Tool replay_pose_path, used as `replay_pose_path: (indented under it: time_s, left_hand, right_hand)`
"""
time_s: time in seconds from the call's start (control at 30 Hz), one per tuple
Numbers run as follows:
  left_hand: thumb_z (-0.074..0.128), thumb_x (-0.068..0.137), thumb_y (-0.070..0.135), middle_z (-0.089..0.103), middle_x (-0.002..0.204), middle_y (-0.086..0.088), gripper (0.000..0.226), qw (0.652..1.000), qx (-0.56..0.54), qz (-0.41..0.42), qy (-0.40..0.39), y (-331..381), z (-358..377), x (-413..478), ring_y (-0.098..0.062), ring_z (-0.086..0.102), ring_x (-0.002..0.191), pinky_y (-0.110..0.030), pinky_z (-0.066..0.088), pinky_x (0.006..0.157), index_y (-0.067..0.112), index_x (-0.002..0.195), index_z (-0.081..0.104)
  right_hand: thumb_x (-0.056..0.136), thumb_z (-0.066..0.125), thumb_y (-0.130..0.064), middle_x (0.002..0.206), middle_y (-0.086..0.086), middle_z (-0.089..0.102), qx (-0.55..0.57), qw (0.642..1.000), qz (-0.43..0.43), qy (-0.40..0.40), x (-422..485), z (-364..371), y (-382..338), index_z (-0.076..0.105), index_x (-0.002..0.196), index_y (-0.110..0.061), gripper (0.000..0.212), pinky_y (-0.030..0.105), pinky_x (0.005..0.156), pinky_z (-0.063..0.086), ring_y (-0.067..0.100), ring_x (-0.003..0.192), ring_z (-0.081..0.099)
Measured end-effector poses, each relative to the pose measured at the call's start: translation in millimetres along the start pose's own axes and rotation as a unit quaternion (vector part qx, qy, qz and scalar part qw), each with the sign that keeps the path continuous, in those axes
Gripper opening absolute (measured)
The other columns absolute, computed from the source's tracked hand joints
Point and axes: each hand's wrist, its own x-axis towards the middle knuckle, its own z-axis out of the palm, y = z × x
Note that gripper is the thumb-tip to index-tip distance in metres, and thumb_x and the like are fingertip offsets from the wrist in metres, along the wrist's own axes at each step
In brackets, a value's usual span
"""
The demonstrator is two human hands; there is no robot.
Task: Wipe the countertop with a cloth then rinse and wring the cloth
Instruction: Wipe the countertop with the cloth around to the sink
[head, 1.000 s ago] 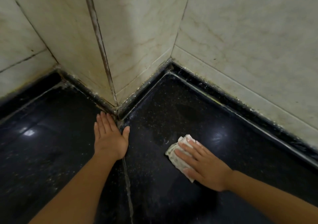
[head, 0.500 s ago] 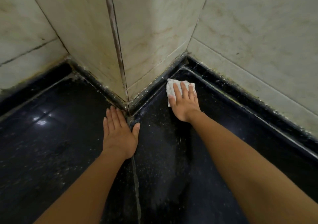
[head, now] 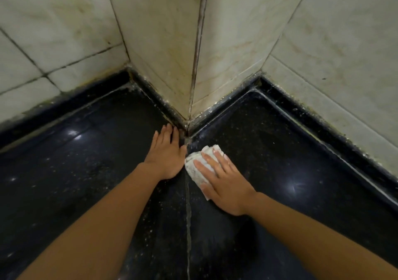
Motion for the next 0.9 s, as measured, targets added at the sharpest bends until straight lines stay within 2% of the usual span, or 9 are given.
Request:
replay_pose_path:
  time_s: [0.07,0.13,0.3,0.4,0.5,0.63,0.73,0.8,0.9]
  left_hand:
    - [0.015,0.101,0.039,-0.016,0.157,-0.013,0.062,1.0,0.02,0.016,0.0,-5,-2,-1,-0.023,-0.017,0.145,-0.036,-0.015,0.115,0.009,0.15,-0.01]
    - [0.017,0.102,0.036,-0.016,0.157,-0.013,0.062,0.999,0.034,0.025,0.005,-8,-1,-1,-0.023,-0.016,0.145,-0.035,-0.015,0.114,0.009,0.15,-0.01]
    - [0.021,0.103,0.032,-0.015,0.157,-0.013,0.061,0.999,0.043,0.027,0.007,-9,2,0,-0.024,-0.016,0.145,-0.036,-0.013,0.115,0.009,0.15,-0.01]
    - [0.022,0.103,0.031,-0.015,0.157,-0.013,0.061,0.999,0.036,0.025,0.004,-10,2,3,-0.024,-0.016,0.145,-0.036,-0.013,0.115,0.009,0.15,-0.009]
    - [0.023,0.103,0.029,-0.014,0.158,-0.013,0.06,0.999,0.034,0.024,-0.002,-11,1,4,-0.024,-0.015,0.145,-0.037,-0.013,0.115,0.009,0.151,-0.008]
    - [0.024,0.102,0.027,-0.014,0.158,-0.013,0.06,0.999,0.039,0.03,-0.012,-13,-3,4,-0.024,-0.014,0.145,-0.038,-0.012,0.115,0.011,0.151,-0.007]
    - [0.022,0.103,0.028,-0.014,0.158,-0.011,0.057,0.999,0.037,0.03,-0.018,-14,-6,5,-0.023,-0.014,0.145,-0.038,-0.013,0.114,0.012,0.151,-0.006]
    - [0.02,0.104,0.031,-0.014,0.158,-0.01,0.058,0.999,0.034,0.034,-0.016,-15,-5,4,-0.023,-0.015,0.145,-0.037,-0.013,0.114,0.012,0.151,-0.006]
    - [0.017,0.103,0.039,-0.018,0.157,-0.01,0.061,0.999,0.036,0.025,-0.018,-12,0,1,-0.022,-0.018,0.144,-0.039,-0.013,0.115,0.012,0.151,-0.01]
  right_hand:
    - [0.101,0.015,-0.05,0.157,-0.008,-0.021,-0.021,0.998,-0.055,-0.008,2,-6,14,-0.013,0.15,-0.037,0.057,0.031,0.113,-0.021,0.019,0.142,-0.031]
    - [0.103,0.017,-0.046,0.156,-0.009,-0.021,-0.035,0.998,-0.047,0.002,13,-14,30,-0.013,0.149,-0.039,0.055,0.03,0.114,-0.02,0.019,0.143,-0.028]
    - [0.102,0.009,-0.044,0.159,0.001,-0.023,0.06,0.975,0.208,0.056,60,-20,22,-0.015,0.151,-0.029,0.057,0.037,0.116,-0.017,0.024,0.143,-0.028]
    - [0.102,0.008,-0.044,0.159,0.004,-0.022,0.117,0.946,0.293,0.079,75,-15,-13,-0.016,0.152,-0.02,0.06,0.04,0.114,-0.019,0.029,0.144,-0.026]
    - [0.102,0.009,-0.045,0.159,0.008,-0.022,0.105,0.958,0.258,0.074,66,-6,-33,-0.017,0.151,-0.016,0.063,0.04,0.111,-0.022,0.03,0.143,-0.026]
    - [0.094,0.0,-0.051,0.161,0.004,-0.016,0.028,0.996,0.074,0.045,36,4,-28,-0.009,0.153,-0.025,0.065,0.044,0.118,-0.013,0.025,0.142,-0.029]
    - [0.095,0.007,-0.051,0.16,-0.007,-0.013,-0.006,1.0,-0.016,0.02,23,-2,6,-0.007,0.152,-0.035,0.06,0.036,0.118,-0.013,0.018,0.144,-0.023]
    - [0.094,0.003,-0.052,0.16,-0.005,-0.015,-0.015,0.999,0.026,0.028,20,-7,34,-0.01,0.151,-0.036,0.06,0.037,0.118,-0.012,0.018,0.144,-0.023]
    - [0.1,0.007,-0.048,0.16,0.0,-0.018,0.028,0.984,0.173,0.033,15,-11,68,-0.012,0.151,-0.03,0.058,0.036,0.116,-0.015,0.022,0.144,-0.024]
